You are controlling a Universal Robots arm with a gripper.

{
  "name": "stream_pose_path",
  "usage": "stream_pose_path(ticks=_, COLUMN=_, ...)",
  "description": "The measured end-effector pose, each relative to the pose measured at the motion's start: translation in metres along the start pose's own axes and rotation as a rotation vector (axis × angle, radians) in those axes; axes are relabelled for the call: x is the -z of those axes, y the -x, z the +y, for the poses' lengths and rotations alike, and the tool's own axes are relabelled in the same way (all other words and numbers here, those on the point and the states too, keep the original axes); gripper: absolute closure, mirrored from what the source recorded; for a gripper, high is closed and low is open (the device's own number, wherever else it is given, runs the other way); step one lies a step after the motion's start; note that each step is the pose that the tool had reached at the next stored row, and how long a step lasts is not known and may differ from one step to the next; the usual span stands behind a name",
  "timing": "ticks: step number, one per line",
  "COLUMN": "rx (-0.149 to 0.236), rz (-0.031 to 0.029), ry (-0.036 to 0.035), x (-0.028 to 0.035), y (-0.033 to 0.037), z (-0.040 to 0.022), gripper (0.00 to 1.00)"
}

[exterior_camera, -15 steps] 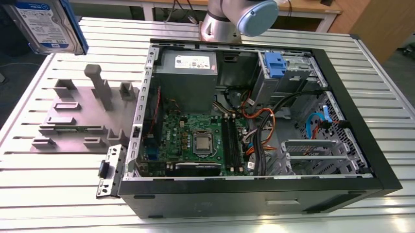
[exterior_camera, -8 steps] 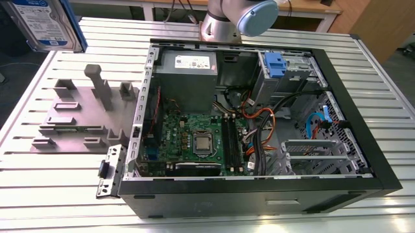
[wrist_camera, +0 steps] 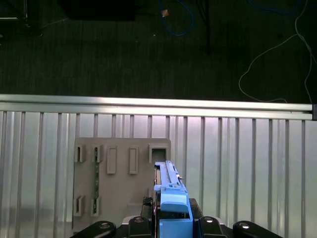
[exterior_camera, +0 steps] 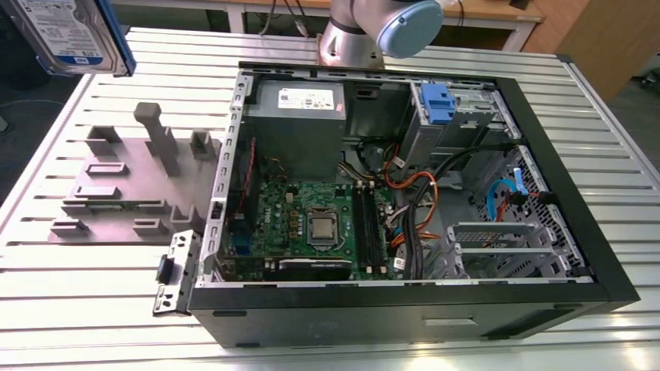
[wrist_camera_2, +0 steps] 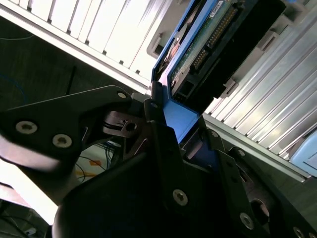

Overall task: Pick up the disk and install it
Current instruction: 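Pick up the disk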

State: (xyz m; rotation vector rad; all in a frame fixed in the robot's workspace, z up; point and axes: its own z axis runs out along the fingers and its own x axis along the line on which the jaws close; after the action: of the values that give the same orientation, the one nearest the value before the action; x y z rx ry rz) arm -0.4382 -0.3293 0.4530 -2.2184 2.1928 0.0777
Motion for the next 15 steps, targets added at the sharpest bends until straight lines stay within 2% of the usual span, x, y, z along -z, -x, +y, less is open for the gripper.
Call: stream_pose_path(ticks=15, rx=0.000, rz=0.0000, ry=0.0000, x=0.0232, y=0.0012, z=0.0005, gripper=0.63)
